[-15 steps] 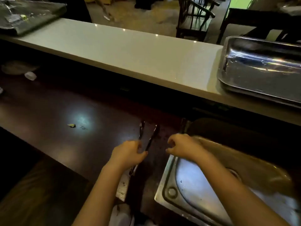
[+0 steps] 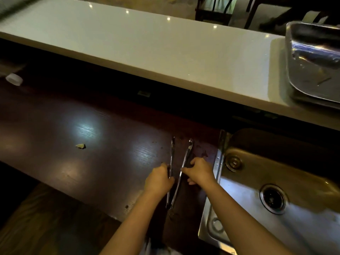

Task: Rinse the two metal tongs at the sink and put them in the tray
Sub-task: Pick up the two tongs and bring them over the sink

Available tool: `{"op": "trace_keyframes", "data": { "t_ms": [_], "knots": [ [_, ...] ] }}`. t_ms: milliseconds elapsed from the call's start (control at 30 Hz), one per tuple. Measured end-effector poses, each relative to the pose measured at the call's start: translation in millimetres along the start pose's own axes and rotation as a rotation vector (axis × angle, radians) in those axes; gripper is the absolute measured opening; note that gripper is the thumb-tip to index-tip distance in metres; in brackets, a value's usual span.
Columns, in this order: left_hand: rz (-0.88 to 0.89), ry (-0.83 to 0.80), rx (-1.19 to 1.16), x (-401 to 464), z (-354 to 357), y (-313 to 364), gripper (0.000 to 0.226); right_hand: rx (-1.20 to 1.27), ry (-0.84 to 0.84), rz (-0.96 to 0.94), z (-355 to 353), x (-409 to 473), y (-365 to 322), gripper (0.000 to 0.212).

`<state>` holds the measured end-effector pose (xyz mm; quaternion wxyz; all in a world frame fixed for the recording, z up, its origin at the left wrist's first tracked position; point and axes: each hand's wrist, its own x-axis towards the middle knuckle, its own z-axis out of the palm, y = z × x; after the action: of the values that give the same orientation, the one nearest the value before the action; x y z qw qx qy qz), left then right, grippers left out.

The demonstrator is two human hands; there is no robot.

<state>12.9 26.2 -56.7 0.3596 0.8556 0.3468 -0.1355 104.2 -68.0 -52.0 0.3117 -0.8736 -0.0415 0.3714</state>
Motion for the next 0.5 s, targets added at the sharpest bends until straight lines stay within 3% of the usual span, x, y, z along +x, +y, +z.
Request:
{"op": "trace_keyframes", "data": {
  "t_ms": [200, 367, 500],
  "knots": [
    [0.029, -0.007, -0.154, 3.8, 9.6, -5.6, 0.03, -0.007, 0.083, -0.026, 13.4, 6.3, 7.6, 0.005],
    [-0.02, -0.012, -0.43, 1.8, 17.9, 1.3, 0.035, 0.052, 0.129, -0.026, -1.2, 1.2, 13.6, 0.008],
    [0.024, -0.12, -0.641, 5.1, 26.1, 21.7, 0.039, 0.256, 0.181, -0.016, -33.0, -8.2, 28.4, 0.015]
  ]
}}
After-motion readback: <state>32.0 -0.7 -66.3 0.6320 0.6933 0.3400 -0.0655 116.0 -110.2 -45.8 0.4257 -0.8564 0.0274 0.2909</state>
